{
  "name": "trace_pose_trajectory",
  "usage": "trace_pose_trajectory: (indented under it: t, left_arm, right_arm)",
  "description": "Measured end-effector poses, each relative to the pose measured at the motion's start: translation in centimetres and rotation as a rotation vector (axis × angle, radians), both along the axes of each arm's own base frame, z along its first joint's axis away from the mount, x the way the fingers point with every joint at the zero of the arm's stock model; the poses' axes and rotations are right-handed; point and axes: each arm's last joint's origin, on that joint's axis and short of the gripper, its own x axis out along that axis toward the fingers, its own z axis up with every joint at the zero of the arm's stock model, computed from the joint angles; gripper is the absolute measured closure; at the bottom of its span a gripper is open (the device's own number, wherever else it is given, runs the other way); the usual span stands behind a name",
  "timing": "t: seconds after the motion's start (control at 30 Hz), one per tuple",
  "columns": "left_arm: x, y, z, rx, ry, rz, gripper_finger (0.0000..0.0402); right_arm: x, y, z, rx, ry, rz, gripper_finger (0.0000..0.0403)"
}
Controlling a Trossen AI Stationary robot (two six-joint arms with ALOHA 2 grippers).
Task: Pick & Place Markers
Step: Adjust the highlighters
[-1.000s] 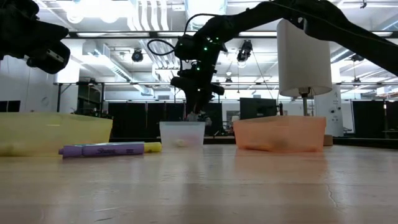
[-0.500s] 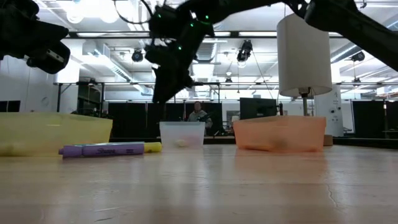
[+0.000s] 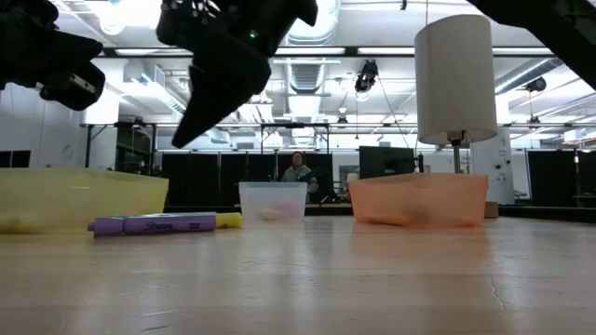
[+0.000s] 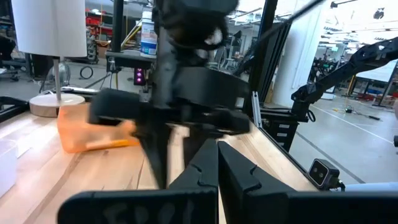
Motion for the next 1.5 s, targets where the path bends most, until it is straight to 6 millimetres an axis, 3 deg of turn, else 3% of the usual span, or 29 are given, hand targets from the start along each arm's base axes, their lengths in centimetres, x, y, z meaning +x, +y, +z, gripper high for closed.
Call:
trace_pose_trajectory:
  t: [0.1,0.63,0.97,1.23,1.4,1.5]
  left_arm:
    - [0.0,0.0,0.0,0.000,0.000,0.000,0.0402]
    - [0.0,0.0,0.0,0.000,0.000,0.000,0.0402]
    - [0.0,0.0,0.0,0.000,0.000,0.000,0.0402]
    - [0.0,0.0,0.0,0.000,0.000,0.000,0.0401]
    - [0.0,0.0,0.0,0.000,0.000,0.000,0.0401]
    - [0.0,0.0,0.0,0.000,0.000,0.000,0.0402]
  right_arm:
    - [0.1,0.5,-0.9,-0.007,-0.015,0.015,0.0270]
    - [-0.7,-1.9,-7.0,0.080,0.013,-0.043,0.0275]
    - [-1.7,-2.4,-9.4,0.111,0.049,-0.078,0.0275]
    - [-1.3,-1.1,-8.6,0.097,0.039,-0.056,0.0275]
    - [0.1,-0.5,-6.4,0.062,-0.077,-0.039,0.0275]
    - [0.6,-1.4,-5.3,0.055,-0.124,-0.062,0.0275]
